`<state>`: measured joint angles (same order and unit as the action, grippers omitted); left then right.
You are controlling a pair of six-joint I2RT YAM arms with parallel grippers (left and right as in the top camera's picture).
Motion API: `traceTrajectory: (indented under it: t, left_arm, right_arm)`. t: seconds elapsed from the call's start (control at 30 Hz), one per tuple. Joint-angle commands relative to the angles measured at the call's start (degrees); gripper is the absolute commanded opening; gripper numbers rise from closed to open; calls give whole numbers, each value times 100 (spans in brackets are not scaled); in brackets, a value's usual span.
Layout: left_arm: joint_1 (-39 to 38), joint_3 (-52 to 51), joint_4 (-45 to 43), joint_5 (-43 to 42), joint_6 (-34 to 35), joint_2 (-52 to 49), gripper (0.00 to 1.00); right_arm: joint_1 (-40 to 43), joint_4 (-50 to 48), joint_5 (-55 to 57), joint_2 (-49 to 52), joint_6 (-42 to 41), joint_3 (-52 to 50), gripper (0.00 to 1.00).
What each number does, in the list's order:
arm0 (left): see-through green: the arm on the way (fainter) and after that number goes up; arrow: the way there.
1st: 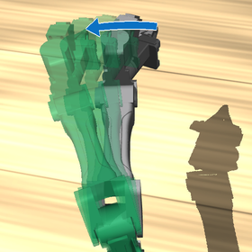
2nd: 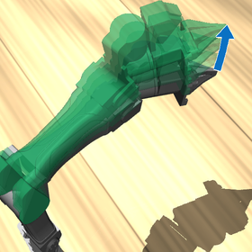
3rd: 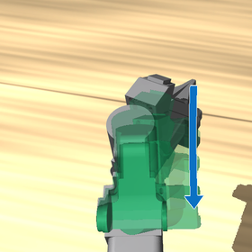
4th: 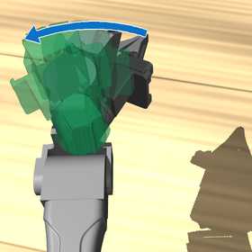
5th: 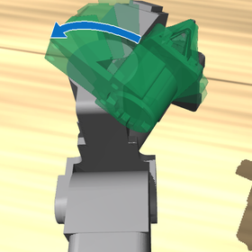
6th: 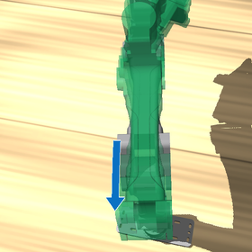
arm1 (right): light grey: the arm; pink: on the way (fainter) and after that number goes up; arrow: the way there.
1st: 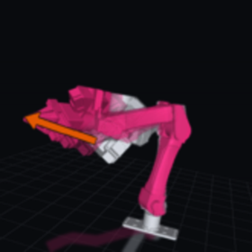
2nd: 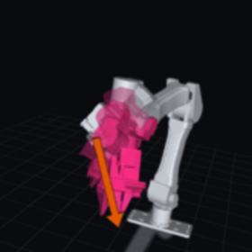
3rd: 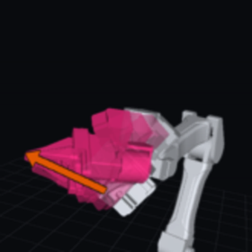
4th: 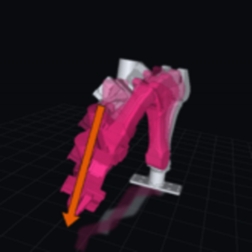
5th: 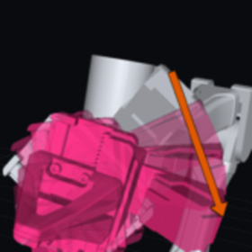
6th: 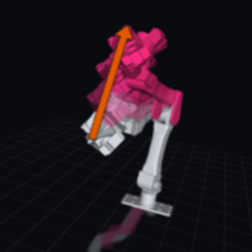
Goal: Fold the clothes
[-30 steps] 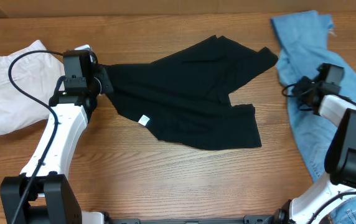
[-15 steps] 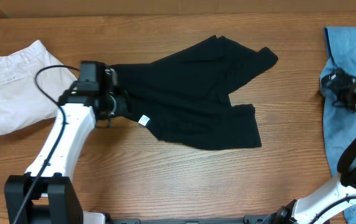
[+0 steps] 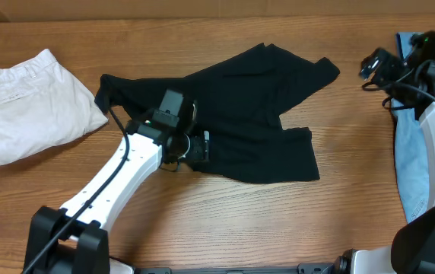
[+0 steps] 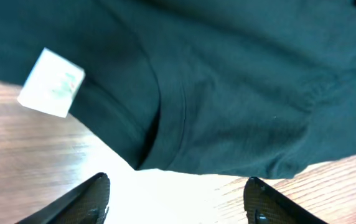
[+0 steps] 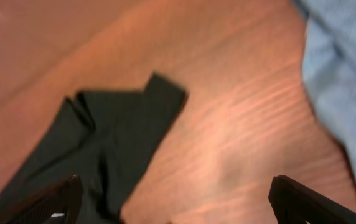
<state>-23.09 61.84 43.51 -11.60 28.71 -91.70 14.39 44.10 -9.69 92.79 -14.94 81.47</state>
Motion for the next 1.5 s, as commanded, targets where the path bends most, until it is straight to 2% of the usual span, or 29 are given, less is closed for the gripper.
traceTrajectory:
  t: [0.0, 0.2, 0.4, 0.43, 0.47, 0.5, 0.53, 0.57, 0.77, 1.0, 1.1, 1.13, 1.2, 1.23, 1.27, 1.3, 1.47]
  left_arm:
    - [-66, -177, -4, -251, 1047, -350, 75]
    - [-186, -181, -225, -1274, 1803, -1038, 85]
    - [-293, -181, -850, -1134, 2138, -1547, 84]
    - [-293, -181, -940, -1130, 2149, -1609, 79]
    - [-293, -181, -994, -1104, 2149, -1663, 61]
    - [-289, -181, -986, -1040, 2146, -1676, 29]
    - [-282, -181, -942, -979, 2129, -1676, 10]
    - [-275, -179, -874, -944, 2085, -1659, 4]
    - [11, -179, 308, -431, 1449, -1377, 4]
    - [1355, -179, 1910, 1541, 907, -411, 5]
    - [2194, -179, 2046, 1906, 892, -114, 12]
    - [2457, -179, 2015, 1829, 881, -57, 22]
    - [2940, -179, 1943, 1460, 575, -15, 65]
    - [3106, -179, 1926, 1268, 407, -17, 80]
    - [3250, -179, 1928, 1097, 273, -24, 88]
    - [3340, -179, 1943, 990, 181, -24, 93]
    - [3324, -179, 2258, 367, -111, -22, 94]
  right_arm:
    - [-98, 214, -9, -11, 72, 50, 100]
    - [-116, 483, -4, -11, 323, 50, 100]
    - [-116, 581, -7, -11, 323, 50, 100]
    - [-116, 590, -7, -11, 323, 50, 100]
    - [-116, 595, -4, -11, 323, 50, 100]
    - [-116, 599, -4, -11, 323, 50, 100]
    - [-116, 603, -4, -11, 323, 50, 100]
    - [-116, 608, -4, -11, 323, 50, 100]
    - [-116, 754, 17, -11, 341, 44, 100]
    - [-127, 1047, -55, 31, 509, 24, 100]
    - [-127, 1073, -356, 90, 647, 22, 100]
    - [-127, 1073, -426, 111, 647, 22, 100]
    - [-133, 1073, -584, 155, 647, 22, 100]
    - [-149, 1075, -662, 175, 649, 20, 100]
    - [-179, 1073, -717, 192, 667, 9, 100]
    - [-221, 1071, -719, 208, 669, -11, 100]
    - [-584, 1182, -710, 365, 833, -15, 100]
